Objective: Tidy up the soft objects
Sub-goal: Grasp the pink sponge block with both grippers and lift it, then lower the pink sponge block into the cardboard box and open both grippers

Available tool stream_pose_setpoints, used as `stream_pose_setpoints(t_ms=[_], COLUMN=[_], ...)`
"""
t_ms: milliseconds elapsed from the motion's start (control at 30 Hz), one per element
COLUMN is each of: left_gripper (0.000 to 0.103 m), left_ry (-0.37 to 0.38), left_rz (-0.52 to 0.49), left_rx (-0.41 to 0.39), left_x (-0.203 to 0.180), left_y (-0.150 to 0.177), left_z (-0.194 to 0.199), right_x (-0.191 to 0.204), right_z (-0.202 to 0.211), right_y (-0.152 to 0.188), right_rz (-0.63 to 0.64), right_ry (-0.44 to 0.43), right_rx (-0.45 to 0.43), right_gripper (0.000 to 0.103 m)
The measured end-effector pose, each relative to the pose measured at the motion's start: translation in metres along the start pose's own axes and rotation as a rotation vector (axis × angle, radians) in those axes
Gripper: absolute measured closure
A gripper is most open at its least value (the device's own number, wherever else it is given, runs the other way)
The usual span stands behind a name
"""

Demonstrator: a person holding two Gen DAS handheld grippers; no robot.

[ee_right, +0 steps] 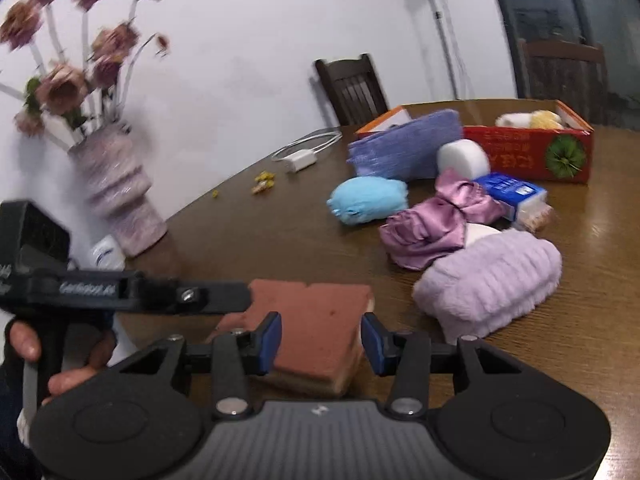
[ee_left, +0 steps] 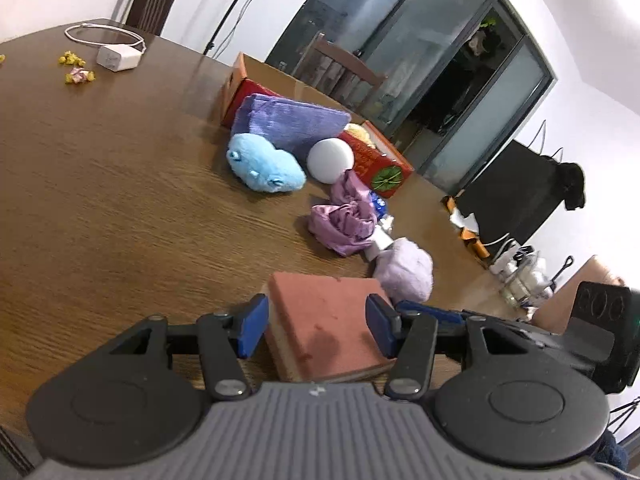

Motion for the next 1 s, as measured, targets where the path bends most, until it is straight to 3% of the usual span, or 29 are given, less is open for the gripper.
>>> stream_pose_setpoints(t_ms=[133, 200, 267, 400, 567, 700, 800, 1000], left_gripper=[0.053, 0.066, 0.067, 0.067, 0.067, 0.067, 0.067, 0.066], left_ry=[0.021, -0.017, -0.011, 0.028, 0.009, -0.015, -0.067, -0.227], left_rz=[0.0, -0.015, -0.017, -0.072, -0.125, -0.098, -0.083, -0.103], left_rx=[0.032, 0.007, -0.02, -0.111, -0.176, -0.133, -0.075, 0.034], left_x=[-0.002, -0.003, -0.006, -0.022, -0.036, -0.024, -0.007, 0.029], left_y=[0.008, 0.005, -0.008, -0.063, -0.171, -0.251, -0.295, -0.34], left_z=[-0.007, -0.007, -0.005, -0.011, -0.063, -0.134, -0.187, -0.283], right_x=[-0.006, -0.006, -0.005, -0.009, -0.038, -0.082, -0.128, -0.194], right_z=[-0.014, -0.018, -0.016, -0.008, -0.023, -0.074, -0.135, -0.243], right_y=[0.002, 0.001, -0.008, -0.06, -0.157, -0.237, -0.286, -0.325], right_rz=[-0.04, -0.058, -0.031, 0.007, 0.065, 0.05, -0.033, -0.151], right_ry=[-0.027, -0.04, -0.032, -0.025, 0.0, 0.023, 0.032, 0.057], right_rx=[0.028, 0.032, 0.015, -0.104, -0.198, -0.178, -0.104, 0.038], right_gripper=[0.059, 0.06, 0.062, 0.064, 0.07, 0.072, 0.072, 0.072])
Point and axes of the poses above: each gripper's, at about its wrist camera, not at the fingertips, and z roughly against the way its jaws point, x to its left, y to its underside, the point moved 7 cm from there along -z, roughly the way its jaws point, and after that the axes turned 1 degree about -y, right-handed, at the moved point
